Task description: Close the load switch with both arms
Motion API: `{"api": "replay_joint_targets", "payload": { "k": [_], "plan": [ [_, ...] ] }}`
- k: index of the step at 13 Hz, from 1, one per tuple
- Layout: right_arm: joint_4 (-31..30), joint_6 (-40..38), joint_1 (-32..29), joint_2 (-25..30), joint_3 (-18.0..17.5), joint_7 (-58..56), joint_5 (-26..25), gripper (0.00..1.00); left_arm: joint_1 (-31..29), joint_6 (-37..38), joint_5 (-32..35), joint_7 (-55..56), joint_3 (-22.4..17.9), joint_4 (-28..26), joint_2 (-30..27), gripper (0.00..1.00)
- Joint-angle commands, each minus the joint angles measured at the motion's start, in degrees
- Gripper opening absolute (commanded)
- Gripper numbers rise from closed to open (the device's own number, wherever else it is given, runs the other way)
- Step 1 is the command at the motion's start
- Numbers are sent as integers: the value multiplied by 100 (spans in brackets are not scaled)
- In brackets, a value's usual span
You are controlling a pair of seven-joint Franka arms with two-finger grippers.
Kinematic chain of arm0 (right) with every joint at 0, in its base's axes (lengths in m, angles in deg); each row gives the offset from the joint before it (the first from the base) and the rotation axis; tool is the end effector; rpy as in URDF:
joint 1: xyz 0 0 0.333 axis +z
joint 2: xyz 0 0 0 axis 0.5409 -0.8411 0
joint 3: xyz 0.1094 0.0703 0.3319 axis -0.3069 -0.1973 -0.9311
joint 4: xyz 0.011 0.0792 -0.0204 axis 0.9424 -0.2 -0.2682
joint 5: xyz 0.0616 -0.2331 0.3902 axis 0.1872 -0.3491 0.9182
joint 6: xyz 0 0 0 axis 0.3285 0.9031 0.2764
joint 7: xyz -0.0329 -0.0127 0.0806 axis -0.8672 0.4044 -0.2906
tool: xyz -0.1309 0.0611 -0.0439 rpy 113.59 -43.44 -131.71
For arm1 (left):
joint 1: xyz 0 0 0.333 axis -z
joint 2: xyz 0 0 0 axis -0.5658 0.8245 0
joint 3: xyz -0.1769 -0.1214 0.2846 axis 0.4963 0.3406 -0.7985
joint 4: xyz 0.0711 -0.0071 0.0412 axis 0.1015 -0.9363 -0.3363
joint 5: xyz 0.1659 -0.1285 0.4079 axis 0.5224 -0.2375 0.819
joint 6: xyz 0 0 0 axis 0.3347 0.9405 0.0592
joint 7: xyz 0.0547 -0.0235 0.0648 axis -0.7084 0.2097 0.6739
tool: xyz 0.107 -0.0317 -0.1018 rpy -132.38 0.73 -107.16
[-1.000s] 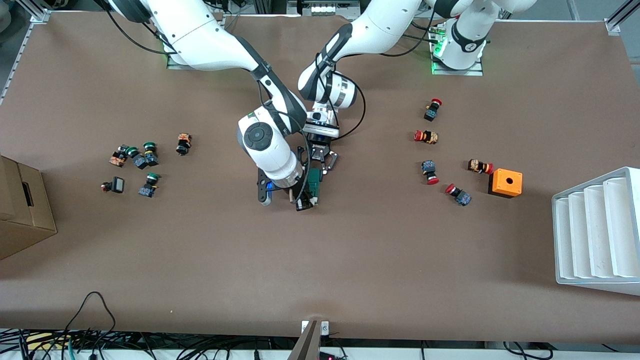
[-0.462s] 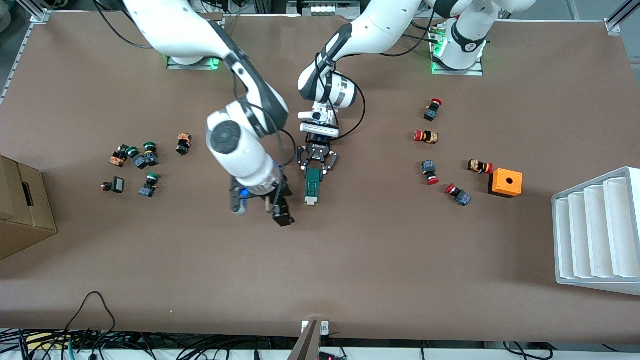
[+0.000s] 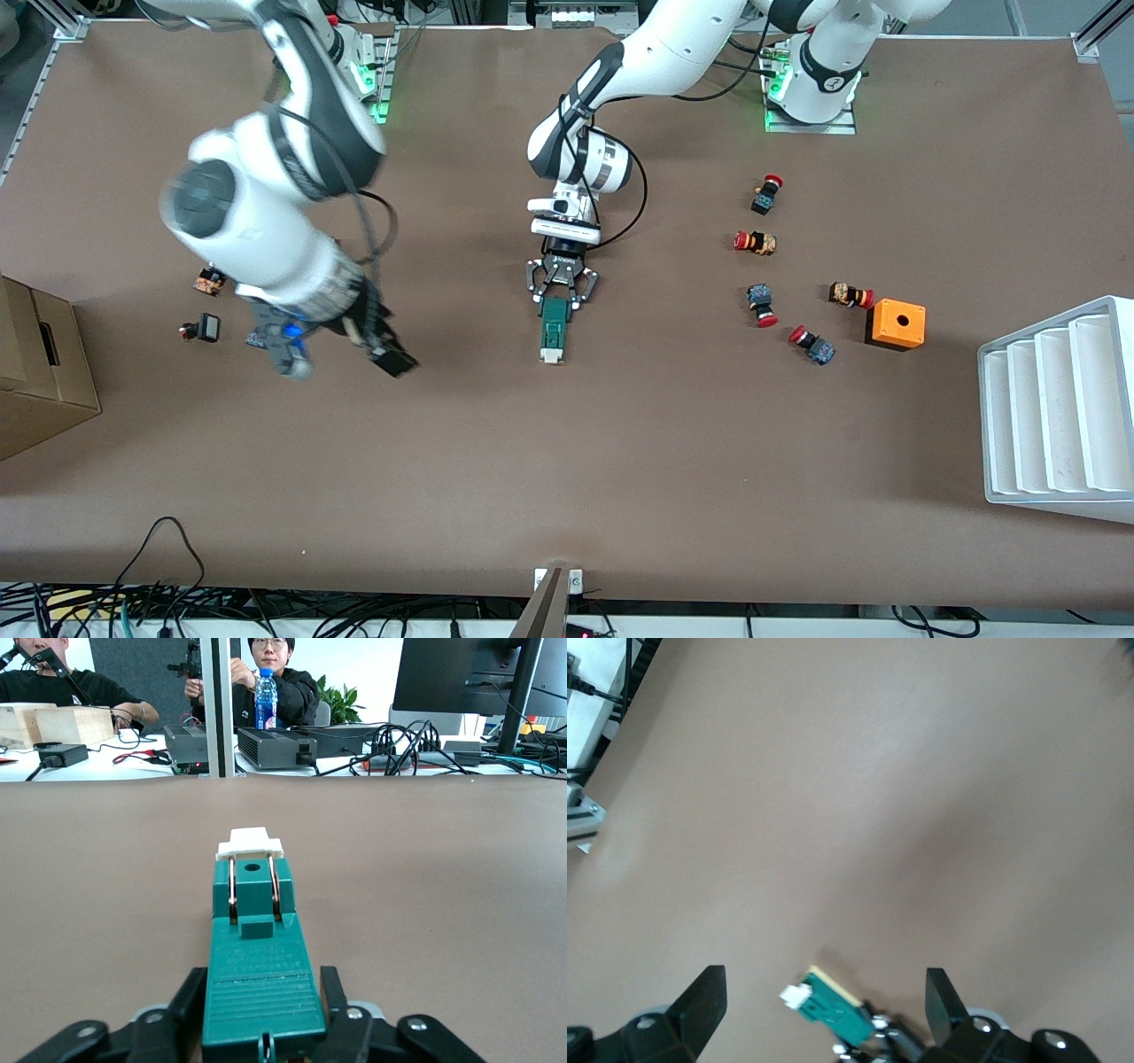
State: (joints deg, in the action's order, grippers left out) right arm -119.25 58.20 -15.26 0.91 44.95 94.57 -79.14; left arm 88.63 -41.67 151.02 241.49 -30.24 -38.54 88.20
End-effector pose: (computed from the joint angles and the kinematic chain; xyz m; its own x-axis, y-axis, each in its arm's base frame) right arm 0.7126 0.2682 0.4438 0.6410 -0.7621 -0.0914 -0.7654 -0.6257 -0.1507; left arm 0.4428 -0.5806 0.0142 0.3241 -0.0076 0.9460 -0.1484 -0.9880 0.0429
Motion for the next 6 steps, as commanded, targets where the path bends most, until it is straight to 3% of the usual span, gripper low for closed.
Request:
{"api": "replay_joint_targets", "payload": {
  "k": [1,6],
  "plan": [
    [-289,-722,-402,614,-98,-1310,10,99,-38,-108,250,118,-47,224,120,99],
    [-289,-1875,-1281,1213,-45,-3860,-7,99,-56,-143,303,91,-47,224,23,100]
  ]
}}
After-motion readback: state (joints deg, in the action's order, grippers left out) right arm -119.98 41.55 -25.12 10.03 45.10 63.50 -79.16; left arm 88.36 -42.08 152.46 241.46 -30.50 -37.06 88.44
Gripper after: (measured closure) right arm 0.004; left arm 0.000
